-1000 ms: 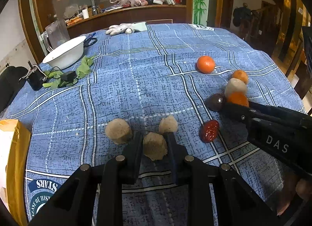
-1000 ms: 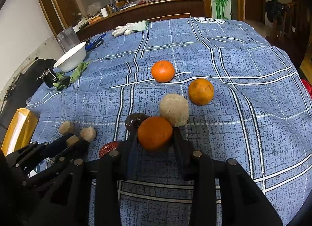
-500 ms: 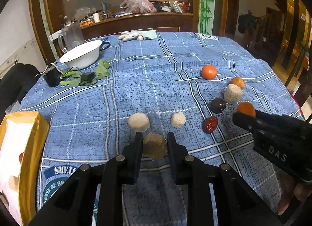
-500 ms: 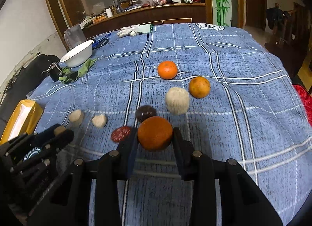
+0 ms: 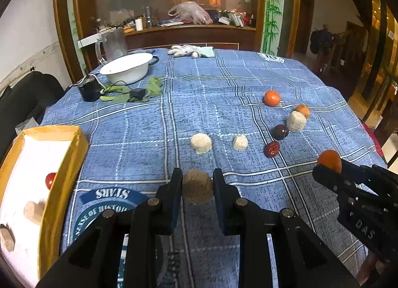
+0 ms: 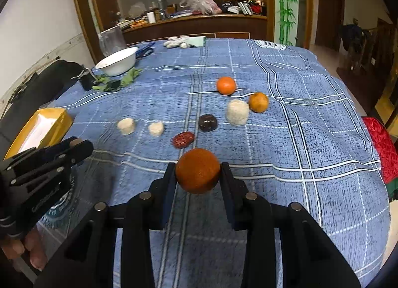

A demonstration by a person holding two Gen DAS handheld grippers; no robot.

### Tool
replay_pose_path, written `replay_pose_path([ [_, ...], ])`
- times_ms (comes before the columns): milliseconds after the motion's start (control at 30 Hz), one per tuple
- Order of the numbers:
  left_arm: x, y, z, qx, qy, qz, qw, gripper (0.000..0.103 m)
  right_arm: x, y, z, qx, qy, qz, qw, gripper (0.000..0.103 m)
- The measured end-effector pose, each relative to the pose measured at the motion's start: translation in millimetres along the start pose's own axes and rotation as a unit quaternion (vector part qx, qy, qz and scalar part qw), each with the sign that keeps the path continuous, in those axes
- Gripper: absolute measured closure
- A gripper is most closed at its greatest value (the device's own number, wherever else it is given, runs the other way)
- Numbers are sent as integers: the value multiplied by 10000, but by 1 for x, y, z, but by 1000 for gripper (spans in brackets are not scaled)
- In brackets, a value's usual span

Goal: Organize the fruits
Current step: 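Lift the orange in the right tool while the left tool lifts the tan lump, then carry the orange in the right tool while the left tool carries the lump to the tray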

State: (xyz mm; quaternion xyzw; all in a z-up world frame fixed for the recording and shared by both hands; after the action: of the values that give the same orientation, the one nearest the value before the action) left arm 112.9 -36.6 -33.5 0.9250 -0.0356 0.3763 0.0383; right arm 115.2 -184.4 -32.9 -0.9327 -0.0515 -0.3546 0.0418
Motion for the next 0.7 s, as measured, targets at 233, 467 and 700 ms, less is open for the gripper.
replay_pose_path([
  [233,-10,-12,-16,103,78,-124,9998,79,-7,-22,-20,64,125,-205,9997,66],
  [467,-19,-34,-32,236,142,-314,9991,79,-9,-47,-36,101,256,-444,9986,66],
  [700,-24,-53,-49,375,257,-478,9978,79,-10,-77,-45,279,358,-724,9963,66],
])
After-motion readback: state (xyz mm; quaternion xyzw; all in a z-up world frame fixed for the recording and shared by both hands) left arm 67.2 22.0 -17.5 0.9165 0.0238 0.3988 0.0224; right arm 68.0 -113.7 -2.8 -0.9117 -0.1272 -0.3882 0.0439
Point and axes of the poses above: each gripper's, at about its wrist camera, not at the fingertips, and z roughly the way its jaws point, y to its right, x to its top, the point moved 4 cm from there along z, roughly the way its jaws point, and after that the axes turned 4 degrees about -x, right-handed, at the moved point
